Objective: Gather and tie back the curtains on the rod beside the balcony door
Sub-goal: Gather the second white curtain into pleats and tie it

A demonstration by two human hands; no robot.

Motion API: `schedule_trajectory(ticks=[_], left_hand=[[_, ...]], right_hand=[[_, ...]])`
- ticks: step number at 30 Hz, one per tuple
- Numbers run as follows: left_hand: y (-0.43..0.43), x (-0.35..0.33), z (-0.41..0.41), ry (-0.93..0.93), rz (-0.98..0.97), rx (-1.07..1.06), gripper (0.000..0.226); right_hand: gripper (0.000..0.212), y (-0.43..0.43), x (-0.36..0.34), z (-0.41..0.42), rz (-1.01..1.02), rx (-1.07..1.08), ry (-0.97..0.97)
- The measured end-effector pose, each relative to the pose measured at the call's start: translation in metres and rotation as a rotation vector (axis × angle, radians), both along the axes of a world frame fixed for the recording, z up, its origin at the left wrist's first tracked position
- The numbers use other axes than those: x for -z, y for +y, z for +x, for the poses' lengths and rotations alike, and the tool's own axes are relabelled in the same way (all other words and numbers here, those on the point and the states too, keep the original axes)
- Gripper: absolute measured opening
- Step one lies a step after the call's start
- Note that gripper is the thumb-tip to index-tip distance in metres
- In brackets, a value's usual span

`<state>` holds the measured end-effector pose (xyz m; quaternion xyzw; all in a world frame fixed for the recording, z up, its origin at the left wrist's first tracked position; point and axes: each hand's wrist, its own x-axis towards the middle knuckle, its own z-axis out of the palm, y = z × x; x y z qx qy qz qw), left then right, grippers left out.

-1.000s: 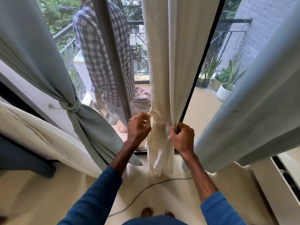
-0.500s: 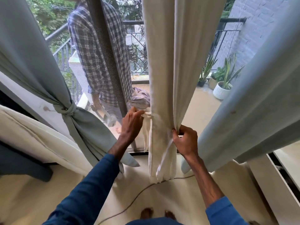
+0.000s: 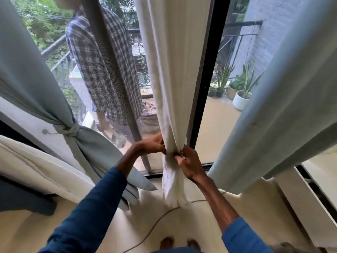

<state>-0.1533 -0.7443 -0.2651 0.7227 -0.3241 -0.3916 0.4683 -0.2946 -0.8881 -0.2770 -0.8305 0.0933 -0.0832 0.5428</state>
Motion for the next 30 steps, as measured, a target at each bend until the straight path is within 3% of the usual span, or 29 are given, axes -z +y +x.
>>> schedule_trajectory(ticks=[2, 5, 7, 10, 13, 15, 18, 20, 23, 27, 28, 30], left_hand=[[0.011, -0.002, 0.000, 0.196, -0.003, 0.078, 0.060], [0.011, -0.011, -0.010, 0.156, 0.040, 0.177, 0.048], [-0.003, -0.012, -0.023, 0.058, 0.035, -0.019, 0.060], [-0.024, 0.001, -0.037, -0.019, -0.039, -0.508, 0.082], [-0.027, 0.010, -0.036, -0.024, -0.124, -0.633, 0.079], [-0.021, 0.008, -0.032, -0.004, -0.148, -0.600, 0.075], [-0.012, 0.005, -0.031, 0.004, -0.135, -0.538, 0.070], [-0.008, 0.004, -0.029, 0.015, -0.134, -0.492, 0.061], [-0.005, -0.001, -0.028, 0.006, -0.128, -0.312, 0.054], [-0.001, -0.006, -0.024, -0.031, -0.101, -0.223, 0.056], [-0.001, -0.006, -0.023, -0.045, -0.098, -0.209, 0.050], [-0.001, -0.005, -0.023, -0.083, -0.085, -0.260, 0.031]], right_hand=[[0.027, -0.003, 0.002, -0.003, 0.046, 0.001, 0.039], [0.039, 0.002, 0.006, -0.006, 0.079, -0.036, 0.083], [0.048, 0.011, 0.005, -0.005, 0.066, -0.083, 0.092], [0.033, 0.015, 0.007, 0.000, 0.017, -0.138, 0.168], [0.043, -0.004, 0.005, 0.004, -0.040, -0.212, 0.192], [0.033, -0.025, 0.002, 0.005, 0.050, -0.166, 0.163], [0.014, -0.052, -0.002, 0.004, 0.261, 0.091, 0.033], [0.025, -0.064, 0.003, 0.009, 0.125, 0.208, -0.034], [0.048, -0.059, 0.004, 0.014, -0.032, 0.041, 0.007], [0.026, -0.052, 0.001, 0.018, -0.156, -0.067, -0.063], [0.018, -0.052, -0.001, 0.018, -0.168, -0.064, -0.078], [0.025, -0.056, -0.004, 0.016, -0.197, -0.028, -0.085]])
